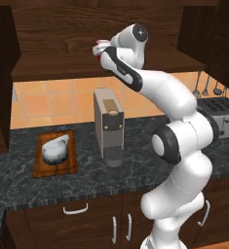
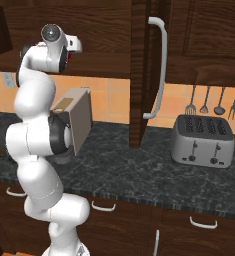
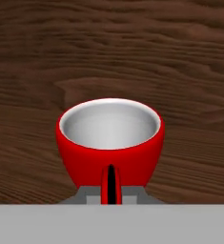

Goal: Pick the kettle from the counter and place it on the tray. Then pick the mug from the cabinet and place it on the tray. Then close the cabinet doors.

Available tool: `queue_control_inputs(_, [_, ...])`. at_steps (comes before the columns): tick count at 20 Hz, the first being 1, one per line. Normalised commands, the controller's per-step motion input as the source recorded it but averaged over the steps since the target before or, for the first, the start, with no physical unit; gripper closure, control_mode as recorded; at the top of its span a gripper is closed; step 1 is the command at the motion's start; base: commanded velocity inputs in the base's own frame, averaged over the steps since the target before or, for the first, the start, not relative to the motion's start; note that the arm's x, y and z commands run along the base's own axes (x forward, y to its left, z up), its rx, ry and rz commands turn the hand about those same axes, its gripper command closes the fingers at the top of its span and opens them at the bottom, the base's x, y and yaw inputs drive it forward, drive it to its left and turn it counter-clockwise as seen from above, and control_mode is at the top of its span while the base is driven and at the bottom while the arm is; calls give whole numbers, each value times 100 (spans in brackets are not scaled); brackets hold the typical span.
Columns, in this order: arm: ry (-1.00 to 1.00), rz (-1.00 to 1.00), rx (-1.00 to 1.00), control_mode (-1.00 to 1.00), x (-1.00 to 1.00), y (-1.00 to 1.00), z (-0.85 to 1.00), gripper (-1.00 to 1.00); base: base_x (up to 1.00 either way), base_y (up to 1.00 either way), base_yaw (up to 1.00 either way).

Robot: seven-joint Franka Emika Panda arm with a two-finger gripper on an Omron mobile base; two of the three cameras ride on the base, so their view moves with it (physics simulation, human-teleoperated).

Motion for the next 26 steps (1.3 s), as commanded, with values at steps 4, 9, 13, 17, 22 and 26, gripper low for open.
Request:
queue_control_inputs(4, [-5,-1,0,-100,-67,4,2,100,0,0,0])
queue_control_inputs(9, [0,2,-2,-100,-100,0,11,100,0,0,0])
queue_control_inputs(13, [-2,0,0,-100,-100,29,6,100,0,0,0])
queue_control_inputs(17, [1,0,0,-100,-100,28,2,100,0,0,0])
queue_control_inputs(22, [3,0,0,-100,-100,32,0,100,0,0,0])
queue_control_inputs(26, [2,2,0,-100,-98,20,-19,100,0,0,0])
